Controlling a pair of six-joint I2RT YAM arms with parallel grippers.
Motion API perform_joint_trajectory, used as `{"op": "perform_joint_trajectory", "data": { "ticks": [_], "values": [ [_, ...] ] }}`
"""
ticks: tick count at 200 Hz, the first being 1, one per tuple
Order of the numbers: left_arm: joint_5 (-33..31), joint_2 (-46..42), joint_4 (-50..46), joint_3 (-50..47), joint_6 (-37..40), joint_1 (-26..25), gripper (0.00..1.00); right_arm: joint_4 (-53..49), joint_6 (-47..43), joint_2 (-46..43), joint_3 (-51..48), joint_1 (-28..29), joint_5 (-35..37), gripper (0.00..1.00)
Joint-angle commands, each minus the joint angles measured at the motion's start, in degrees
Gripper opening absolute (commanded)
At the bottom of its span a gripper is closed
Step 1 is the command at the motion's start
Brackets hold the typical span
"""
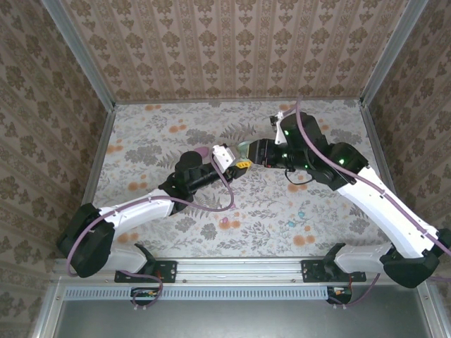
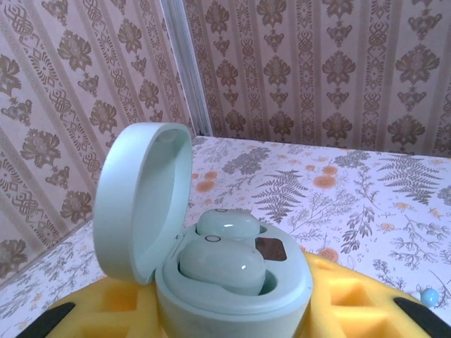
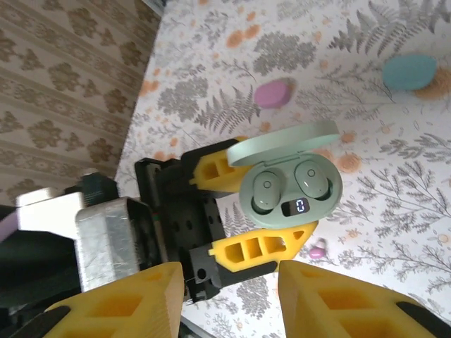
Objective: Insert the wireless bluetooth earbuds into the charging case
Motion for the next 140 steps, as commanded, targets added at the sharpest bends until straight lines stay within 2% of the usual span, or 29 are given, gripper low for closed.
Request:
{"op": "perform_joint_trajectory", "data": {
  "ticks": [1, 28, 53, 100, 140],
  "values": [
    [3.02, -1.79, 3.62, -0.57, -1.63, 0.59, 0.33, 2.54, 0.16, -2.65, -2.65, -3.34, 1.8, 0.43],
    [5.95, -2.8, 2.34, -0.28, -2.49, 0.69, 0.33, 5.16, 0.53, -1.28, -3.17, -9.86, -7.15, 0.49],
    [8.18, -3.55, 0.88, 0.31, -3.05, 0.6, 0.33, 7.42, 0.94, 2.09, -1.98, -12.55, -12.17, 0.52],
    [8.52, -4.94, 0.15, 0.57, -3.31, 0.65, 0.33, 7.39, 0.27, 11.69, 2.75, -13.51, -22.15, 0.55],
    [6.65, -5.49, 1.61, 0.36, -4.66, 0.98, 0.33, 6.22, -1.14, 11.96, 0.97, -13.6, -25.03, 0.56]
  ]
}}
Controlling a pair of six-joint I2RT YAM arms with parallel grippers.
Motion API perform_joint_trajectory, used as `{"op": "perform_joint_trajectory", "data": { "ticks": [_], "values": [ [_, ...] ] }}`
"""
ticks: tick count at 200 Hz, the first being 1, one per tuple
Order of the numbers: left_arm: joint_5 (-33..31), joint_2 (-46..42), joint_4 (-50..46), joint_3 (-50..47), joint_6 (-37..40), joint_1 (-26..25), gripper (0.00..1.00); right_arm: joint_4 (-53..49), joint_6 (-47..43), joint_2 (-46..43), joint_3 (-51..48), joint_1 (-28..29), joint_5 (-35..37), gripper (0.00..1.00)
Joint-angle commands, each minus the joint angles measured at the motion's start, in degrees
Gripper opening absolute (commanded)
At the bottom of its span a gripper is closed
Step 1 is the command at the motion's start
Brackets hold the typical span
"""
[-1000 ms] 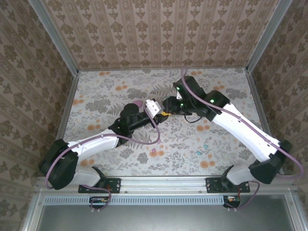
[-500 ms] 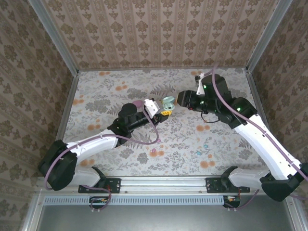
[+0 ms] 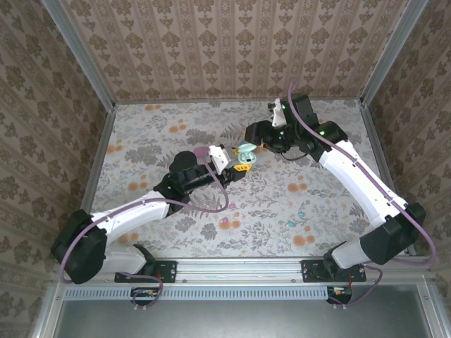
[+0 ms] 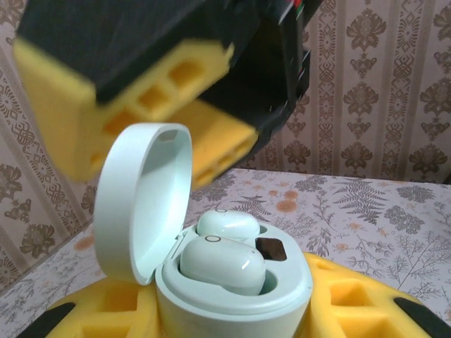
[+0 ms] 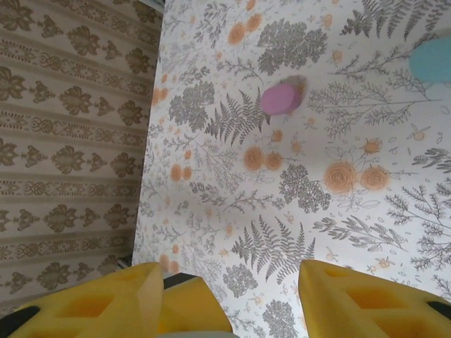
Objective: Insert the wireless bluetooth earbuds into the charging case
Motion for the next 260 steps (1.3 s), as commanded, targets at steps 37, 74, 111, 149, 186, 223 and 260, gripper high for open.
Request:
{"op": "perform_joint_trajectory", "data": {
  "ticks": [37, 74, 111, 149, 186, 223, 260],
  "values": [
    [-0.84, -1.87, 5.52, -0.01, -5.13, 1.96, 0.34, 2.46, -0.13, -5.93, -7.67, -0.24, -8.59, 0.57],
    [1.31, -2.12, 5.87, 0.71, -6.52, 2.14, 0.34, 14.65, 6.98, -9.99, -14.87, -1.94, -16.99, 0.6],
    [2.63, -2.57, 6.08, 1.44, -7.82, 2.45, 0.35, 26.65, 16.01, -10.3, -20.25, -3.57, -28.32, 0.66],
    [3.65, -2.31, 9.25, 1.53, -10.03, 2.72, 0.35, 39.34, 25.39, -9.73, -24.24, -3.93, -32.49, 0.62],
    [3.82, -2.0, 10.46, 1.79, -11.13, 2.91, 0.36, 44.46, 29.21, -9.88, -25.76, -4.07, -33.5, 0.55],
    [4.27, -1.68, 11.53, 1.85, -12.3, 3.08, 0.36, 48.59, 32.07, -9.68, -27.87, -4.05, -33.87, 0.54],
    [5.02, -0.82, 12.07, 2.34, -13.17, 3.17, 0.37, 53.8, 35.23, -9.64, -30.07, -4.07, -33.79, 0.42]
  ]
}}
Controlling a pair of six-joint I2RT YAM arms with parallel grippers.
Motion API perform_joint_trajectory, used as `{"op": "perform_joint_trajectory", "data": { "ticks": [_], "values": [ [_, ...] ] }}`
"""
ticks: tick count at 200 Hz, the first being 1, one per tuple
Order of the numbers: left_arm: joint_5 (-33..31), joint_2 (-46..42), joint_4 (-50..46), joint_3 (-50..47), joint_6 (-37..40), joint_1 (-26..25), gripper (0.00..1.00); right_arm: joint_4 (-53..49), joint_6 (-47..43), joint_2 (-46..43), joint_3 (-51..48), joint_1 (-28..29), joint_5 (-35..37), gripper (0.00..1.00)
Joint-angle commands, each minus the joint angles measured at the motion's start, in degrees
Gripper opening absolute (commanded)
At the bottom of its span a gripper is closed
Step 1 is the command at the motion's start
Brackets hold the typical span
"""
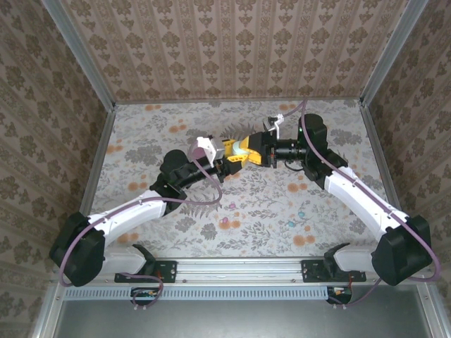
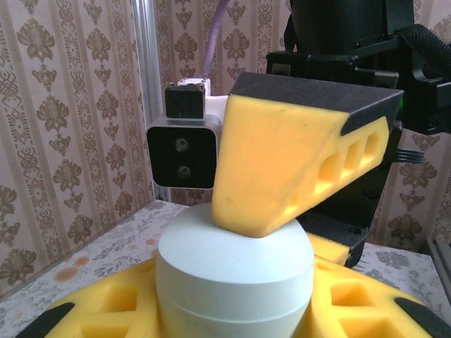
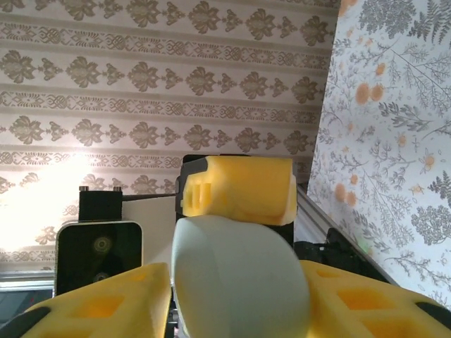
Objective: Insert the wireless bluetooth earbuds into the charging case
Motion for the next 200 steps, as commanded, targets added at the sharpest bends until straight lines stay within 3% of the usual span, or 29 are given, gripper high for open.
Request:
{"op": "perform_joint_trajectory", "data": {
  "ticks": [1, 53, 96, 101, 106, 146, 174, 200],
  "values": [
    [1.87, 0.21, 3.41, 2.34, -1.78, 0.5, 0.37, 5.14, 3.14, 0.02, -1.28, -0.2, -1.38, 0.42],
    [1.84, 0.31, 1.31, 2.8, -0.82, 0.5, 0.44, 4.96, 1.87, -1.25, -2.88, -1.42, 2.55, 0.25],
    [0.22, -0.68, -5.88, 2.15, 2.88, 0.5, 0.76, 3.13, 0.8, -5.3, -5.79, -5.71, 9.78, 0.21],
    [-0.41, -0.97, -6.65, 1.72, 3.18, 0.5, 0.85, 2.93, 0.5, -6.01, -6.41, -6.73, 10.99, 0.21],
    [-1.27, -1.37, -7.24, 1.17, 3.44, 0.5, 0.88, 2.68, 0.05, -6.69, -7.14, -7.77, 12.09, 0.21],
    [-9.29, -7.5, -13.38, -3.31, 5.29, 0.59, 0.9, -16.38, -15.05, -7.94, -12.08, -18.21, 24.9, 0.21],
    [-14.88, -11.98, -20.22, -3.74, 5.66, 0.81, 0.91, -13.8, -19.06, -2.51, -17.61, -25.19, 27.23, 0.2],
    [-16.09, -14.14, -26.06, -2.72, 5.95, 1.46, 0.91, -10.48, -22.08, 5.29, -17.44, -28.84, 24.68, 0.21]
  ]
}}
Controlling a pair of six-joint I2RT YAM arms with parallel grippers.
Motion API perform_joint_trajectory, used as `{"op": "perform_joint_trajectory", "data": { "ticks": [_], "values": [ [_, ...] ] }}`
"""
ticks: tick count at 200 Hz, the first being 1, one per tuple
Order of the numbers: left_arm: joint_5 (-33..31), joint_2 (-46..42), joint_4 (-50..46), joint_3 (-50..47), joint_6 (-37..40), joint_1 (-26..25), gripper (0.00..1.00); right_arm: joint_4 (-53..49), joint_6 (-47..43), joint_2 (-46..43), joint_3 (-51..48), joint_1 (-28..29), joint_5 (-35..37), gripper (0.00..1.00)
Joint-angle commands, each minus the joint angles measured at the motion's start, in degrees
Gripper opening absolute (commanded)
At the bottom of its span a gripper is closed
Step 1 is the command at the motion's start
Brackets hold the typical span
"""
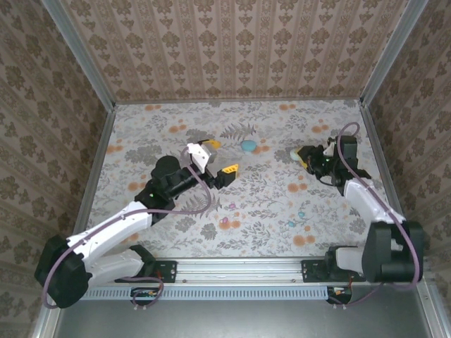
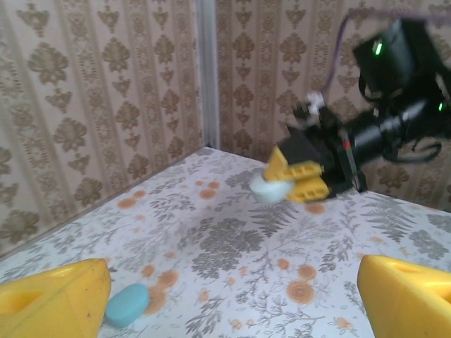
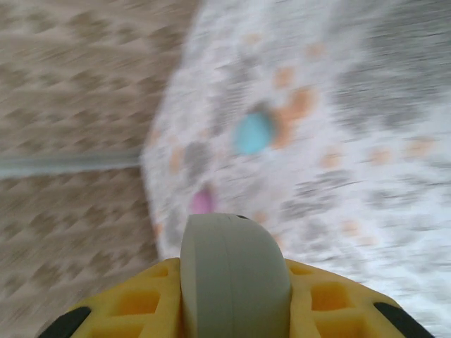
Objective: Insert the wireless bluetooth earbuds into the charging case
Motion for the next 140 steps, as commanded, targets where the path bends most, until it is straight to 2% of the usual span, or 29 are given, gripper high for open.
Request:
{"op": "perform_joint_trajectory", "data": {
  "ticks": [1, 36, 93, 120, 140],
  "values": [
    [-3.97, -2.1, -7.51, 0.82, 1.38, 0.79, 0.91, 0.99, -6.17, 5.0, -0.22, -2.29, 0.33, 0.21],
    [-5.12, -2.38, -10.31, 1.98, -0.39, 1.54, 0.91, 6.8, -6.5, 14.44, 0.2, -5.5, -2.26, 0.21],
    [-4.61, -0.27, -11.56, 4.05, -1.53, 2.12, 0.9, 14.13, -5.5, 24.4, 1.72, -5.63, -4.94, 0.21],
    [-4.39, -0.05, -11.71, 4.51, -1.39, 2.26, 0.9, 15.1, -5.37, 26.31, 1.16, -5.56, -4.98, 0.23],
    [-4.21, -0.05, -11.69, 4.49, -1.3, 2.24, 0.91, 14.0, -5.94, 25.72, 0.16, -5.6, -4.26, 0.29]
  ]
}}
